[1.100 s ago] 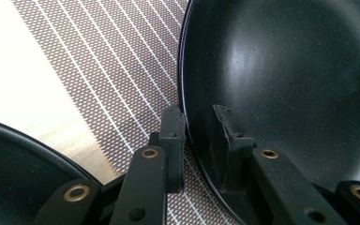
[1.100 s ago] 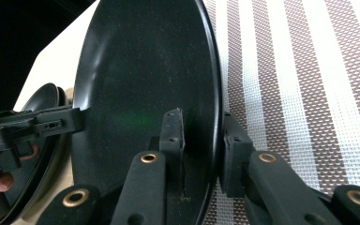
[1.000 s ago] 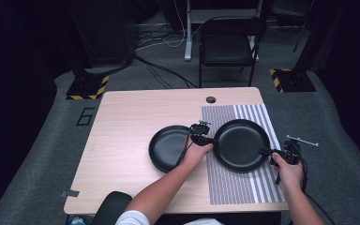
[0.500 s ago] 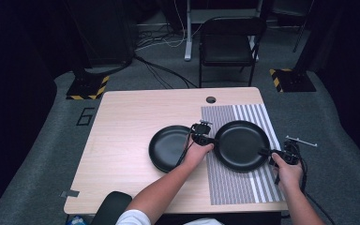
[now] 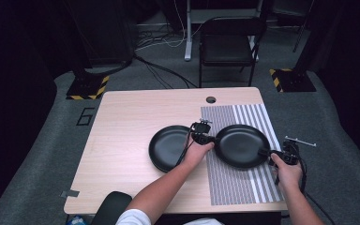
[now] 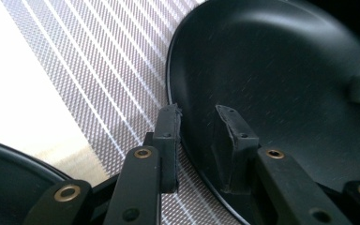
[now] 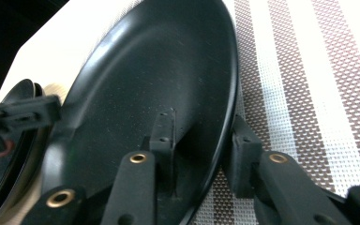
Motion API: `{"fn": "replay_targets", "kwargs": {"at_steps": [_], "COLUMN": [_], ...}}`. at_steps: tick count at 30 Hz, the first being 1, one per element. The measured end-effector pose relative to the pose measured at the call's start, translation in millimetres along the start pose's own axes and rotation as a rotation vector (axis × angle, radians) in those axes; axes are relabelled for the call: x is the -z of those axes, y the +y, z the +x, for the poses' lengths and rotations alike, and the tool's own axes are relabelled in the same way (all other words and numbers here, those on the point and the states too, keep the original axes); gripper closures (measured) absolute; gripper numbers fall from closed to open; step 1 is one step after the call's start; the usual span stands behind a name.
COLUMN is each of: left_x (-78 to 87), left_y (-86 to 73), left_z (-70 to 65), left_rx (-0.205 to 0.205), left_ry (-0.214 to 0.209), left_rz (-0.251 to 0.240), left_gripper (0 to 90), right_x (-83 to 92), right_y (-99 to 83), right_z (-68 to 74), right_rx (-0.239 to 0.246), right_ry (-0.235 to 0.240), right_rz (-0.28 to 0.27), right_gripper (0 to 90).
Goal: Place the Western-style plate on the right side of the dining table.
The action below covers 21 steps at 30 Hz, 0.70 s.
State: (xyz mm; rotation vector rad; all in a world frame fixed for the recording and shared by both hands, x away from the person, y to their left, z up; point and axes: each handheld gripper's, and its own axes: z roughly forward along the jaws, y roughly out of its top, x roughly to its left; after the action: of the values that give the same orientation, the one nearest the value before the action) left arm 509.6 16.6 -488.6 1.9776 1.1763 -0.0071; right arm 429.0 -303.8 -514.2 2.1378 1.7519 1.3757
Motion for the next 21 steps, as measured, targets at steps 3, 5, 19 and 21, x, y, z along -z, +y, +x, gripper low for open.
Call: {"fn": "replay_targets", "kwargs": {"at_steps": [3,5,19,21], "left_x": [-0.7,-2.1,-0.8,-0.9], "left_y": [0.9,-0.1,-2.7,-3.4], "left_z": [-7.8,-11.0,1.4,2.2], "left_rx": [-0.034,-0.048,-0.033,-0.026], "left_ry": [0.009,0.012,0.048,0.046], "left_rz": [0.000,0.005,0.007,0.010], "left_gripper": [72.4,70.9,64.5,64.3], "right_x": [0.2,0.5,1.5,3.0], "right_y": [-0.9,-1.3,-5.7,-5.5], "right_z": [2.2,2.4,-0.9,-0.8], "right_rx": [0.012,0.005,0.064,0.061], "right_ry": [-0.019,-0.018,-0.096,-0.098], "right_rz": [-0.005,0.000,0.009,0.006], "right_gripper": [68.7,68.0,68.8,69.5]}}
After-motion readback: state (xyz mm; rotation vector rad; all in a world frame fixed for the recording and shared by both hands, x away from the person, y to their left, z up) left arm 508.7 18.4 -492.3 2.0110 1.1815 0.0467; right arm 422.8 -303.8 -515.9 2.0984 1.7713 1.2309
